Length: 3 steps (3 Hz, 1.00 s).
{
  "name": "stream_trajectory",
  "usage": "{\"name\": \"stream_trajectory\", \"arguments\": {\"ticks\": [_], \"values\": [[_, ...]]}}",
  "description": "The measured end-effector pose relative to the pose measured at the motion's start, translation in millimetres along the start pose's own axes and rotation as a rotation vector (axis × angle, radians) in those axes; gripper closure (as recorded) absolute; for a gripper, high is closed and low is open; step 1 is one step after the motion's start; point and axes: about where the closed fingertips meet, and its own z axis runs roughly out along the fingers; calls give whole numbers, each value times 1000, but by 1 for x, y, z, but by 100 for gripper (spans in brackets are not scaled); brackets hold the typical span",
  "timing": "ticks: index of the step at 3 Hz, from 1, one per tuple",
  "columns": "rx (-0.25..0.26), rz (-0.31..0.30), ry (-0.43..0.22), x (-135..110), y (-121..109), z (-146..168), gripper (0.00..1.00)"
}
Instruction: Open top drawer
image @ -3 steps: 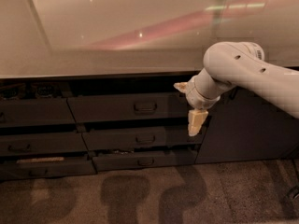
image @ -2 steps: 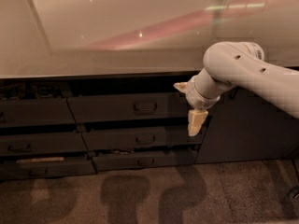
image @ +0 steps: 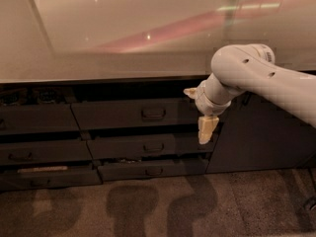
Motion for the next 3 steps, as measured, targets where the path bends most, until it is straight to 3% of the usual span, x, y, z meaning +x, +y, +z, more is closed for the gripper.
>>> {"name": "stream_trajectory", "arguments": {"ticks": [1,2,3], "values": [[-76,36,21,24,-10,30,0],[-126,91,-21,54,-22,66,0],[-126,91,-21,54,-22,66,0]]}}
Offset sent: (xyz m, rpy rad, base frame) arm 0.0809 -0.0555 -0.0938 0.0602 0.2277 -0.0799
